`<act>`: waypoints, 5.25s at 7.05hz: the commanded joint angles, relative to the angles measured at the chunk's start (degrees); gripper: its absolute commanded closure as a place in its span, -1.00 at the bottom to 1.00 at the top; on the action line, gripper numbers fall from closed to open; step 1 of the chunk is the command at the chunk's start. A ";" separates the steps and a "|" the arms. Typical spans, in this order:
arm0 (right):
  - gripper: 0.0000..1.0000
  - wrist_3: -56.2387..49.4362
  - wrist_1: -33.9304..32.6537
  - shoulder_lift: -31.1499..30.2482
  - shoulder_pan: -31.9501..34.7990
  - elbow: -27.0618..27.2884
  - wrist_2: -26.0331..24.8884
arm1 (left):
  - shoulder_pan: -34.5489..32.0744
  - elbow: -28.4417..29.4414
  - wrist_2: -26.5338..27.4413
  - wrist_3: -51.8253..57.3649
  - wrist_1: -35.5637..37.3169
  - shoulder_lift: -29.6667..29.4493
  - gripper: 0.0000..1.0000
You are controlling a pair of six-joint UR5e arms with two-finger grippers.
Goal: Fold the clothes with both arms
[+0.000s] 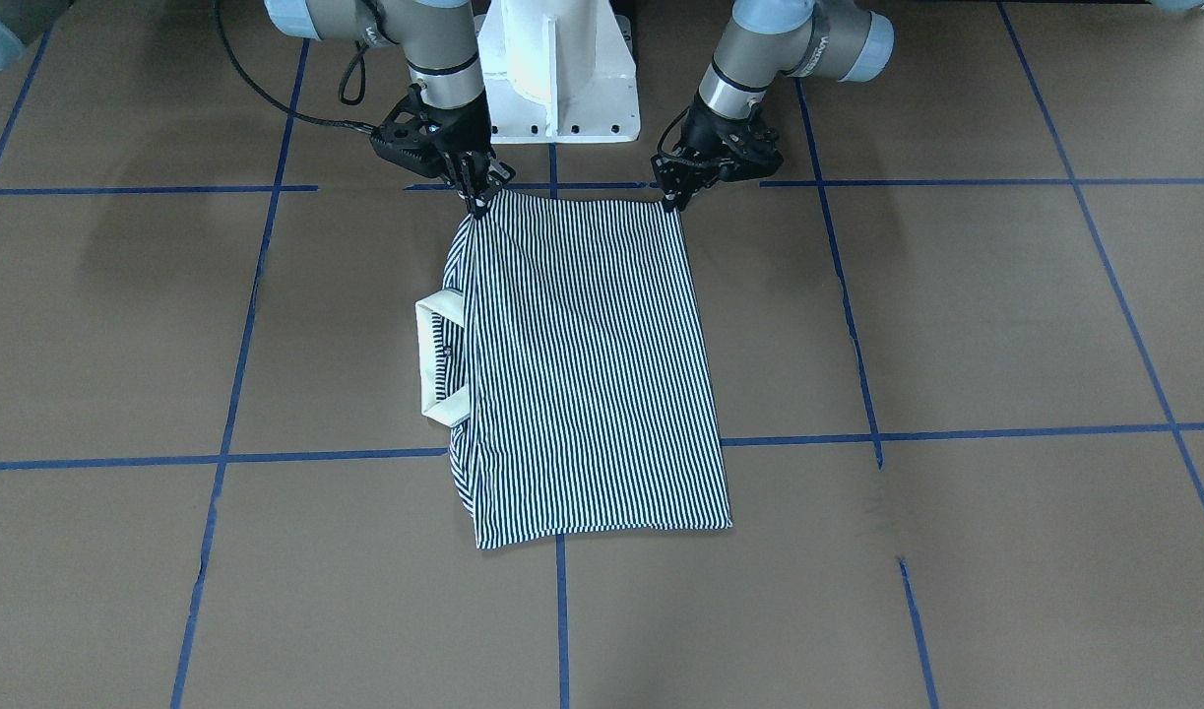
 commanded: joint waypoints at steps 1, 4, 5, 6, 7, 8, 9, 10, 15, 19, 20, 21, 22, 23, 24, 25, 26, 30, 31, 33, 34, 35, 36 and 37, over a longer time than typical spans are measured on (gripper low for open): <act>1.00 0.09 -0.09 -0.15 -0.13 0.09 -0.02 | -0.17 -2.78 -0.22 -0.56 0.17 -0.64 1.00; 1.00 5.26 -16.45 -3.06 -6.45 15.60 -4.23 | -0.17 -20.86 -3.54 -2.93 13.77 -0.73 1.00; 1.00 4.75 -18.18 -1.58 -4.46 16.52 -3.89 | -4.26 -20.83 -4.69 -2.15 13.97 -2.03 1.00; 1.00 2.48 -17.41 0.35 0.43 14.35 -3.54 | -11.00 -17.00 -8.71 0.90 14.06 -6.66 1.00; 1.00 -2.67 -16.27 5.16 5.18 9.46 -2.41 | -15.68 -11.83 -11.70 4.24 14.06 -9.66 1.00; 1.00 -5.16 -12.95 7.99 11.06 2.97 2.74 | -18.16 -8.03 -11.82 6.97 13.80 -11.43 1.00; 1.00 -6.93 -7.61 8.45 14.86 -2.32 5.49 | -19.93 -3.56 -11.82 10.04 13.28 -13.37 1.00; 1.00 -7.03 -1.64 10.63 16.03 -9.33 5.69 | -21.86 1.88 -11.73 12.77 13.10 -16.52 1.00; -1.00 -13.41 18.02 22.69 27.17 -43.85 14.35 | -31.18 34.18 -11.47 27.21 -10.42 -25.52 0.01; -1.00 -15.20 18.11 17.63 30.19 -38.00 19.66 | -30.94 25.60 -12.17 25.38 -9.06 -23.05 0.36; -1.00 -15.55 18.02 14.90 30.28 -34.23 19.75 | -29.28 25.06 -15.13 21.62 -7.66 -23.92 0.99; -1.00 -16.25 18.02 12.53 31.50 -31.58 21.32 | -26.91 25.31 -16.38 21.59 -4.60 -26.54 1.00; -1.00 -18.52 18.10 11.02 32.12 -29.72 21.94 | -22.71 27.14 -15.87 21.76 -3.87 -28.14 1.00; -1.00 -18.81 18.11 10.14 32.12 -28.92 22.04 | -22.24 31.51 -15.86 23.68 -3.17 -31.28 1.00; -1.00 -18.81 18.19 10.13 32.12 -28.91 21.95 | -22.15 35.73 -15.86 25.17 -2.38 -34.10 1.00; -1.00 -18.72 18.19 10.22 32.04 -28.83 21.95 | -22.06 36.30 -15.86 25.71 -2.46 -34.39 1.00; -1.00 -18.81 18.19 10.13 32.04 -28.74 22.04 | -22.06 37.00 -15.78 26.15 -2.55 -34.30 1.00; -1.00 -18.72 18.19 9.34 32.04 -27.60 21.95 | -23.10 42.71 -12.21 31.24 -7.43 -37.12 1.00; -1.00 -18.72 18.11 8.90 32.04 -26.64 21.78 | -24.50 47.76 -12.09 31.86 -13.47 -37.55 1.00; -1.00 -18.72 18.11 8.37 32.04 -25.84 21.77 | -28.72 52.11 -12.00 35.81 -16.96 -37.73 1.00; -1.00 -18.72 17.58 8.28 32.12 -24.79 21.86 | -30.30 51.86 -12.35 35.82 -16.96 -37.73 1.00; -1.00 -18.72 17.58 8.02 32.12 -24.52 21.86 | -31.45 51.60 -12.70 35.91 -16.96 -37.73 1.00; -1.00 -18.72 17.49 7.93 32.12 -24.08 21.95 | -32.50 50.46 -15.92 35.91 -16.70 -37.12 1.00; -1.00 -18.72 17.14 7.58 32.30 -22.78 22.04 | -32.69 48.80 -19.08 35.74 -16.26 -37.12 1.00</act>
